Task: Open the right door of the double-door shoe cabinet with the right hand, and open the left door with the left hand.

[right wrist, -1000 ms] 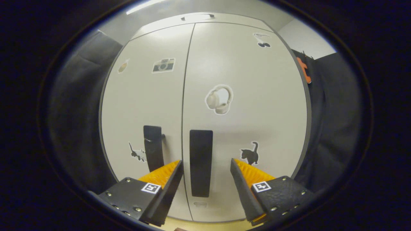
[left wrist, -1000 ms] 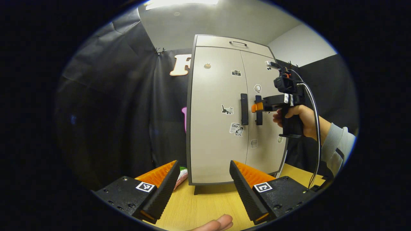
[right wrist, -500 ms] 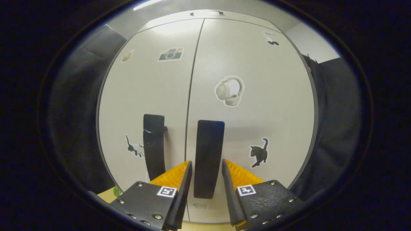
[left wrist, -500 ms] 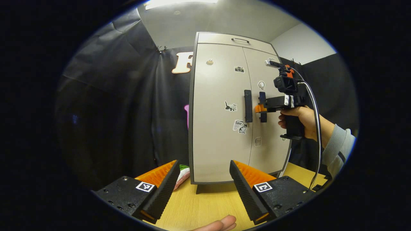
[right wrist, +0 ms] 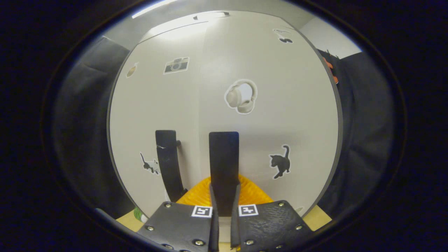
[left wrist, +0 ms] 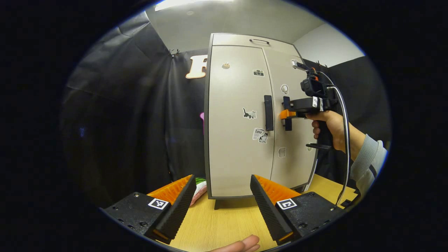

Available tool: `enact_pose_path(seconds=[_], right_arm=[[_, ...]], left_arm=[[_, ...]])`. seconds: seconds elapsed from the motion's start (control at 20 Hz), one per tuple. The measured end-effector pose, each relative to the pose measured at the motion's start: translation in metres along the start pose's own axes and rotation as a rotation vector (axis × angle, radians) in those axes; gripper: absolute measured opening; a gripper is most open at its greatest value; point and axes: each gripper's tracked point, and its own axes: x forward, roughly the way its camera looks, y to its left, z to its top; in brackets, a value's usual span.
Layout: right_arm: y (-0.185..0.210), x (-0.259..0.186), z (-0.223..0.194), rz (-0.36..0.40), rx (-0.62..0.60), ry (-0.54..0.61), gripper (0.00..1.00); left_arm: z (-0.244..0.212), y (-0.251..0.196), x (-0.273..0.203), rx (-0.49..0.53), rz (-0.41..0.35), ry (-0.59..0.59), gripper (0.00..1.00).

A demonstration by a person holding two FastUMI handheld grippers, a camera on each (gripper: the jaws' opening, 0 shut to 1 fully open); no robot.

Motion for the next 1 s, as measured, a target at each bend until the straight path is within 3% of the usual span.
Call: enact_pose_path(seconds=[0.55,1.0], right_arm=[[-0.013,-0.063,-0.001,0.219,0.037,0.018,0.13],[-0.040,-0.096,0.002,0.292,0.026,0.025,0.13]], left_arm=[[-0.004,-0.019,-0.008,0.018,-0.030,0.006,0.96],[-0.009,-0.016,-0.008,0.026,-0.027,0.020,0.96]])
